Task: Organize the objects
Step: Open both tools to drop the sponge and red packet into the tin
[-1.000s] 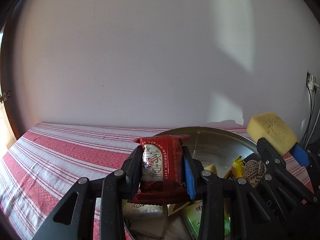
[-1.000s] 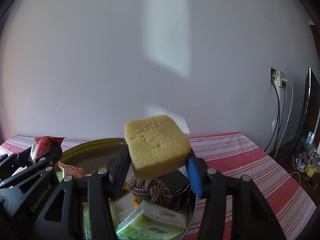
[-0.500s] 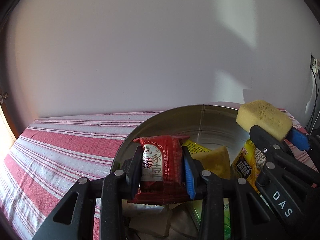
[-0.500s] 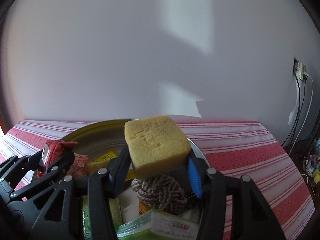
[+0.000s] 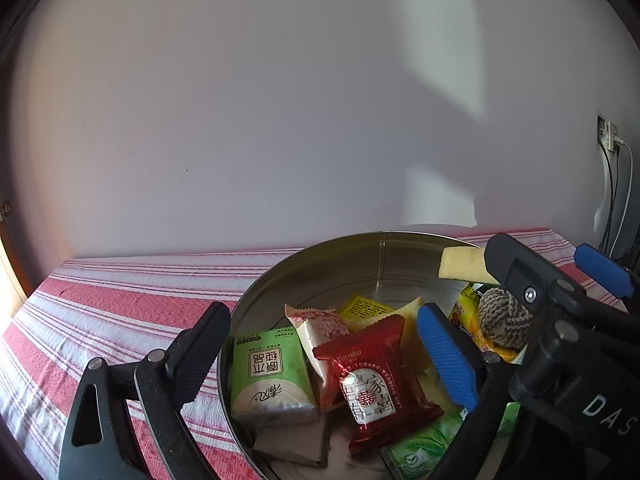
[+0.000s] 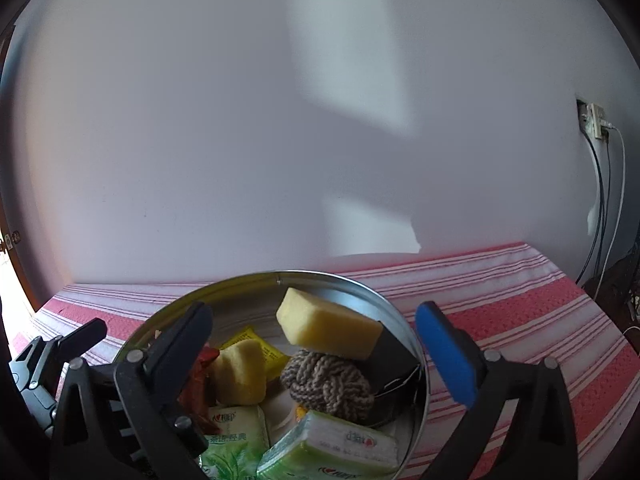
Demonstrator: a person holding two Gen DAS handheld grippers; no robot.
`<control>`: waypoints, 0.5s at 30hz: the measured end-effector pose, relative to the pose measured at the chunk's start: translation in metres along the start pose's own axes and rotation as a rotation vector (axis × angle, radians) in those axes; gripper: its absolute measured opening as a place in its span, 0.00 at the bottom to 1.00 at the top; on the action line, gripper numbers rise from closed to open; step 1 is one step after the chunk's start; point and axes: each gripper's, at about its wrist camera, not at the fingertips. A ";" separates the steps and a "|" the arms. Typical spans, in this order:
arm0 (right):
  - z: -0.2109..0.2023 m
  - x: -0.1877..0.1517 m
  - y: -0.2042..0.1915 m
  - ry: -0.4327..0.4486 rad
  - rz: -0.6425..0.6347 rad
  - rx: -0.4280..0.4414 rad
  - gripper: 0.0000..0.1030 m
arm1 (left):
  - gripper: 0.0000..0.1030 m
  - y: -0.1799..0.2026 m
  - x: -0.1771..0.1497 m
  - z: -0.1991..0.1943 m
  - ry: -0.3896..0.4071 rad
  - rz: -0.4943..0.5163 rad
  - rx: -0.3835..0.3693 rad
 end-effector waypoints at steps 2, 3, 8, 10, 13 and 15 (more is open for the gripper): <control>-0.001 0.000 0.001 0.001 0.013 0.008 1.00 | 0.93 -0.002 -0.002 0.001 -0.014 -0.005 0.003; -0.001 -0.001 0.001 -0.001 0.016 0.007 1.00 | 0.93 -0.003 -0.004 0.001 -0.019 -0.008 0.009; -0.001 -0.003 0.001 -0.001 0.017 -0.010 1.00 | 0.93 -0.011 -0.008 -0.004 -0.023 -0.031 0.026; -0.003 -0.005 0.000 -0.002 0.019 -0.019 1.00 | 0.93 -0.013 -0.009 -0.007 -0.009 -0.034 0.036; -0.007 -0.007 0.000 0.019 0.024 -0.020 1.00 | 0.93 -0.013 -0.013 -0.014 0.027 -0.022 0.076; -0.011 -0.008 -0.002 0.039 0.021 -0.031 1.00 | 0.93 -0.011 -0.015 -0.015 0.054 -0.007 0.098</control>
Point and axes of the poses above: each gripper's, at about its wrist camera, not at the fingertips, and z roughly the way its jaws point, y to its right, x to its top, and after that the axes turned 4 degrees about y, right-handed
